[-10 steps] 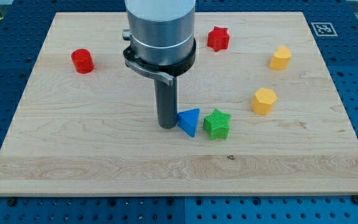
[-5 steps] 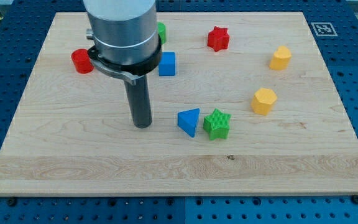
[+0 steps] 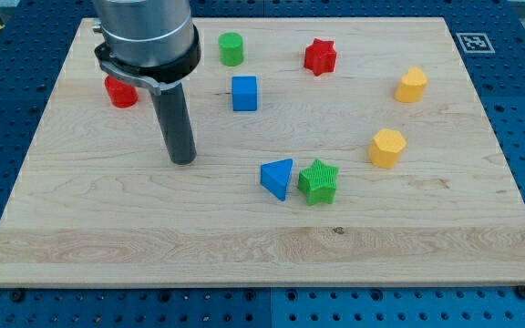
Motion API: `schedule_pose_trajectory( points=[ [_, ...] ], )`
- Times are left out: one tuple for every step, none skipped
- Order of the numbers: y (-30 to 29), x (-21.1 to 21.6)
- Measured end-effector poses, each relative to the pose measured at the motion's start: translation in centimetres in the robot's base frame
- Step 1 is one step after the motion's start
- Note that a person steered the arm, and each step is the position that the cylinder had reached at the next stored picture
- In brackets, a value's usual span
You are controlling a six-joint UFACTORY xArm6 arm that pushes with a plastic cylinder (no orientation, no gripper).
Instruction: Move arm left to the green circle
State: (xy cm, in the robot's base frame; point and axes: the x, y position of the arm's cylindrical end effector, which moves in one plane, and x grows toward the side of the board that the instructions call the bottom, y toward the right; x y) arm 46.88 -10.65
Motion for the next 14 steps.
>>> schedule_pose_trajectory(
  points=[
    [0.0, 0.0],
    [-0.2, 0.0],
    [-1.4, -1.1],
    [-1.5, -3.1],
    [-1.5, -3.4],
    [-1.5, -3.4],
    [-1.5, -3.9],
    [-1.5, -4.7],
    [-1.5, -4.8],
    [-2.0, -4.9],
    [-3.1, -5.2],
    [-3.3, -6.5],
    [-2.8, -7.6],
    [-2.8, -7.7]
  ],
)
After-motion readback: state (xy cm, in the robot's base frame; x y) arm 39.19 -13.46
